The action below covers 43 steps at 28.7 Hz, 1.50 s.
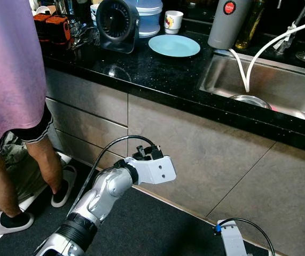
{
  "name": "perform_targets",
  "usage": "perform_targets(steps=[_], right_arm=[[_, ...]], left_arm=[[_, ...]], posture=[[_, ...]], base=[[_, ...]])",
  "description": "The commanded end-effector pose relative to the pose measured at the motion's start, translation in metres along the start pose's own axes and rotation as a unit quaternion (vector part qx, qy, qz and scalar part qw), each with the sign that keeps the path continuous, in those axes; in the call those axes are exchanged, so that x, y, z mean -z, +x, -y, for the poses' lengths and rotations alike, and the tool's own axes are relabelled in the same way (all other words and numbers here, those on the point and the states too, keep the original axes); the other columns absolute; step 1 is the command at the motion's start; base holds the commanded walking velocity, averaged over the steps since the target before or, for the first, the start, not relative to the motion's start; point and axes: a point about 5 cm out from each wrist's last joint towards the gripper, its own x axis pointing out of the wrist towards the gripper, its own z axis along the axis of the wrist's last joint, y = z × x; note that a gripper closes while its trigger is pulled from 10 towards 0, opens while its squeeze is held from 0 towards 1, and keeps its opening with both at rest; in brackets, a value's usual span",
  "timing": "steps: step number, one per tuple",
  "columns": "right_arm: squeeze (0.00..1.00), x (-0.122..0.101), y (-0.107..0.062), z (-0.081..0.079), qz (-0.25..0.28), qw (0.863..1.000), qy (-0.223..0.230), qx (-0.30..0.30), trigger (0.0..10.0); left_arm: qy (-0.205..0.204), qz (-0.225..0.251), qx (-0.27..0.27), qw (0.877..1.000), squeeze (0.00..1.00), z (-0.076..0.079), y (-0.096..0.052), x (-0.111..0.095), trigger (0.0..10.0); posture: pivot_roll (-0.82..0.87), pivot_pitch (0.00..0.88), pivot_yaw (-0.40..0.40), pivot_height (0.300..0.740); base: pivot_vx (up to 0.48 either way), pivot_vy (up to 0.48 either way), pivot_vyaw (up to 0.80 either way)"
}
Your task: Kitchen organization
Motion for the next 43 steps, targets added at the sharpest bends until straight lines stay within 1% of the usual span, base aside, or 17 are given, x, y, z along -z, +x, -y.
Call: perform_targets(steps=[1,8,10,15,18,19,29,43], right_arm=[[0.0,0.004,-0.0002,-0.0002,-0.004,1.0,-0.002,-0.002,10.0],[0.0,0.0047,-0.0001,-0.0024,-0.006,1.0,-0.008,-0.005,10.0],[0.0,0.004,0.0,-0.0026,-0.005,1.0,-0.007,-0.005,10.0],[0.0,0.0034,0.0,-0.0019,-0.006,1.0,-0.009,-0.005,10.0],[0.0,0.0047,-0.0001,-0.0017,-0.007,1.0,-0.008,-0.005,10.0],[0.0,0.0048,-0.0002,-0.0009,-0.008,1.0,-0.014,-0.005,10.0],[0.0,0.0063,-0.0005,0.0013,-0.012,1.0,-0.019,-0.002,10.0],[0.0,0.0081,-0.0009,0.0039,-0.019,0.999,-0.033,-0.001,10.0]], left_arm=[[0.006,-0.004,0.008,1.0,0.0,0.0039,-0.0017,0.0015,10.0],[0.001,-0.009,0.007,1.0,0.0,0.0035,-0.0036,0.0029,10.0],[0.003,-0.01,0.008,1.0,0.0,0.0021,-0.0034,0.0029,10.0],[0.006,-0.01,0.006,1.0,0.0,0.0004,-0.0035,0.0017,10.0],[-0.002,-0.01,0.006,1.0,0.0,0.0006,-0.0046,0.002,10.0],[0.005,-0.009,0.005,1.0,0.0,0.0,-0.0045,0.0007,10.0],[0.004,-0.008,0.004,1.0,0.0,0.001,-0.004,-0.0015,10.0],[0.003,-0.005,0.004,1.0,0.0,0.0024,-0.0042,-0.0062,10.0]], posture=[[0.05,0.106,-0.046,0.74],[0.06,0.097,-0.035,0.74],[0.06,0.118,-0.036,0.74],[0.06,0.137,-0.035,0.74],[0.06,0.138,-0.032,0.74],[0.07,0.156,-0.038,0.74],[0.07,0.155,-0.048,0.74],[0.06,0.176,-0.062,0.74]], base=[[0.0,0.0,0.0],[0.0,0.0,0.0],[0.0,0.0,0.0],[0.0,0.0,0.0],[0.0,0.0,0.0],[0.0,0.0,0.0],[0.0,0.0,0.0],[0.0,0.0,0.0]])
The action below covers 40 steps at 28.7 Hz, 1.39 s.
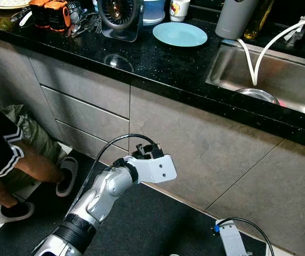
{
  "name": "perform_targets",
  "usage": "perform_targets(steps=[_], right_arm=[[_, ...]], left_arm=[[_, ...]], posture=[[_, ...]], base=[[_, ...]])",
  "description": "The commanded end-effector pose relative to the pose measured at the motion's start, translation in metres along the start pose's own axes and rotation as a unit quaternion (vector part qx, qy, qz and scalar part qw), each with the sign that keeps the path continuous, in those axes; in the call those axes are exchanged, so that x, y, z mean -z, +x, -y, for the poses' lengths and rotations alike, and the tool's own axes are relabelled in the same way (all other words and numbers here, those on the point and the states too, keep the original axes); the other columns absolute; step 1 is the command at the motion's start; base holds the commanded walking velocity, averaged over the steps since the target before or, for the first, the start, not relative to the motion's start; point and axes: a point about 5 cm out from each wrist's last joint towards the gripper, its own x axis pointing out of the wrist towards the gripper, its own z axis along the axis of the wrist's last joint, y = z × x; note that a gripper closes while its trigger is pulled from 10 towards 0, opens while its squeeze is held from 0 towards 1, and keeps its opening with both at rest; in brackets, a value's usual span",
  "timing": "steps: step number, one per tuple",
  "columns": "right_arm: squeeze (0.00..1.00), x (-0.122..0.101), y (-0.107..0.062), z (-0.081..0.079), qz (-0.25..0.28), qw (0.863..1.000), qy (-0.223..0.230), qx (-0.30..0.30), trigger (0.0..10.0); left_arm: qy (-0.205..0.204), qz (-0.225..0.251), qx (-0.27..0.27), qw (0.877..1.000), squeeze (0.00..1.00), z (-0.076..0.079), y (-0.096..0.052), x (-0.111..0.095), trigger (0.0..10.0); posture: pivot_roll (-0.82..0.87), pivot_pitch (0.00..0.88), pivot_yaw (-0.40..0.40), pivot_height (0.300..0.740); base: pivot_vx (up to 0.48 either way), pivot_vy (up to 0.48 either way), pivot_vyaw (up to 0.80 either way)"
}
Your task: Kitchen organization
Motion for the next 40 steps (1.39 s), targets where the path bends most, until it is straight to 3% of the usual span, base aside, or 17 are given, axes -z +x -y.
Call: perform_targets(steps=[1,18,40], right_arm=[[0.0,0.008,-0.001,0.002,-0.015,1.0,-0.003,0.001,10.0],[0.0,0.01,-0.001,0.002,-0.017,1.0,-0.008,0.001,10.0],[0.0,0.018,-0.005,0.03,-0.016,0.999,-0.03,0.04,10.0]], left_arm=[[-0.003,0.001,0.014,1.0,0.0,0.007,-0.001,-0.002,10.0],[-0.001,-0.001,0.013,1.0,0.0,0.009,-0.003,-0.003,10.0],[-0.01,0.013,0.006,1.0,0.0,0.022,0.01,-0.031,10.0]], posture=[[0.06,0.176,-0.062,0.74],[0.05,0.171,-0.065,0.74],[-0.07,0.161,-0.096,0.74]], base=[[0.0,0.0,0.0],[0.0,0.0,0.0],[0.0,0.0,0.0]])
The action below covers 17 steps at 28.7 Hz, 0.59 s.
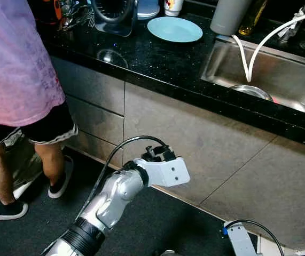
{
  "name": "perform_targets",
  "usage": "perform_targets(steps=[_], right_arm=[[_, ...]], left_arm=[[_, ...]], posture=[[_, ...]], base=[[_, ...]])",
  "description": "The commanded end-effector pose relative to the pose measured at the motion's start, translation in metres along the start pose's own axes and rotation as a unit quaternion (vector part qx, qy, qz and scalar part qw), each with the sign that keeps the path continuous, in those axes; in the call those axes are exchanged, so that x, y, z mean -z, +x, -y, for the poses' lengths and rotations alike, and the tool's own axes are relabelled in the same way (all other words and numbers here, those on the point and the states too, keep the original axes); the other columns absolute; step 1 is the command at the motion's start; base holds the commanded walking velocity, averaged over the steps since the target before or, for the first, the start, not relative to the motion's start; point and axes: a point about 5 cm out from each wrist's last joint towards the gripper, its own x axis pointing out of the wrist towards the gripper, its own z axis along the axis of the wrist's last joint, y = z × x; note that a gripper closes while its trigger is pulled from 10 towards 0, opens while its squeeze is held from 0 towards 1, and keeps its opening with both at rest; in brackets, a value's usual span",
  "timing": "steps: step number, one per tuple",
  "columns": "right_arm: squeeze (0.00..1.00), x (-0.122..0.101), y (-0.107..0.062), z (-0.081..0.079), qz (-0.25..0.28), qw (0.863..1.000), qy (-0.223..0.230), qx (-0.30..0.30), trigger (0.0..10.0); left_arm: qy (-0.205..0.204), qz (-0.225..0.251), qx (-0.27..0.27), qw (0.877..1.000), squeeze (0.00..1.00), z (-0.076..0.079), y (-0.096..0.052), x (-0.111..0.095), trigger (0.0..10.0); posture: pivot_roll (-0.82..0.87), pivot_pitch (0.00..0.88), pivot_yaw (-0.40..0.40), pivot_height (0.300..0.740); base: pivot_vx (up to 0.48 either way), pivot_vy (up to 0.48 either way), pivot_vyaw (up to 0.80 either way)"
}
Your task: Kitchen organization
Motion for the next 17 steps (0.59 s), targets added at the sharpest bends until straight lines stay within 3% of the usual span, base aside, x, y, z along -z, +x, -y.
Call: perform_targets(steps=[1,17], right_arm=[[0.0,0.0086,-0.0012,0.0051,-0.01,1.0,-0.006,0.009,10.0],[0.0,0.0084,-0.0016,0.0096,-0.007,1.0,-0.008,0.02,10.0]], left_arm=[[-0.001,0.0,0.007,1.0,0.0,0.0083,0.0,-0.0041,10.0],[-0.003,-0.001,0.009,1.0,0.0,0.011,0.0028,-0.0085,10.0]], posture=[[-0.08,0.161,-0.1,0.74],[-0.08,0.167,-0.104,0.74]], base=[[0.0,0.0,0.0],[0.0,0.0,0.0]])
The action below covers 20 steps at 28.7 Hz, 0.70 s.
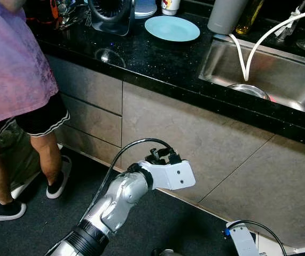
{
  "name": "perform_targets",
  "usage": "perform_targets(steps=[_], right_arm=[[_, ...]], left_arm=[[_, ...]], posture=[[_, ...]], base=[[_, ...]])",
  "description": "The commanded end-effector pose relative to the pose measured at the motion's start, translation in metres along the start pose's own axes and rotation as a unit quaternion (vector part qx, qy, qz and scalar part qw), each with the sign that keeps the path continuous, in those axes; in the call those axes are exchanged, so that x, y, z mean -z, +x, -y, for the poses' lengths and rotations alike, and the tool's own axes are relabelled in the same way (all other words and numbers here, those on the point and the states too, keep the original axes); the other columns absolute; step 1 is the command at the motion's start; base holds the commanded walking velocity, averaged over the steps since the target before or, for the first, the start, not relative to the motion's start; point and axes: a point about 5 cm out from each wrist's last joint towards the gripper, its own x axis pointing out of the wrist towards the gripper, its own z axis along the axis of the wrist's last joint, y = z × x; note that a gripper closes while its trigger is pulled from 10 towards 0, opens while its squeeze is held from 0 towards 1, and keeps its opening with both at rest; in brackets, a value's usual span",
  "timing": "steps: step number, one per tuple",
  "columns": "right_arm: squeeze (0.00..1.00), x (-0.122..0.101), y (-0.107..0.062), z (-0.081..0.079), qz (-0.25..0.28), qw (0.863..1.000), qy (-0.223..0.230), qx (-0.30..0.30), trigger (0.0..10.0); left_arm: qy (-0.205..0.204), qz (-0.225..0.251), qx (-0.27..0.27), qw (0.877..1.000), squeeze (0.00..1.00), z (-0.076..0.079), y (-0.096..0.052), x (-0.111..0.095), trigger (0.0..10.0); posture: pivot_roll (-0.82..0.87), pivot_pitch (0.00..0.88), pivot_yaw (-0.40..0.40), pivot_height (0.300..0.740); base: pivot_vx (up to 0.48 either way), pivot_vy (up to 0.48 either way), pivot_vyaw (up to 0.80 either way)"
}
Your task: Kitchen organization
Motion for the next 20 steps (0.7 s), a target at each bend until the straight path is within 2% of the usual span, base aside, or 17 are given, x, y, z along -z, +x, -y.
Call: perform_targets(steps=[1,20], right_arm=[[0.0,0.008,-0.001,0.004,-0.011,1.0,-0.001,0.007,10.0],[0.0,-0.002,0.001,-0.01,0.002,1.0,0.019,-0.002,10.0]], left_arm=[[-0.008,0.005,0.004,1.0,0.0,0.005,0.001,-0.005,10.0],[0.0,-0.014,0.003,1.0,0.0,-0.004,-0.004,0.016,10.0]], posture=[[-0.08,0.167,-0.104,0.74],[-0.01,0.123,-0.085,0.74]], base=[[0.0,0.0,0.0],[0.0,0.0,0.0]])
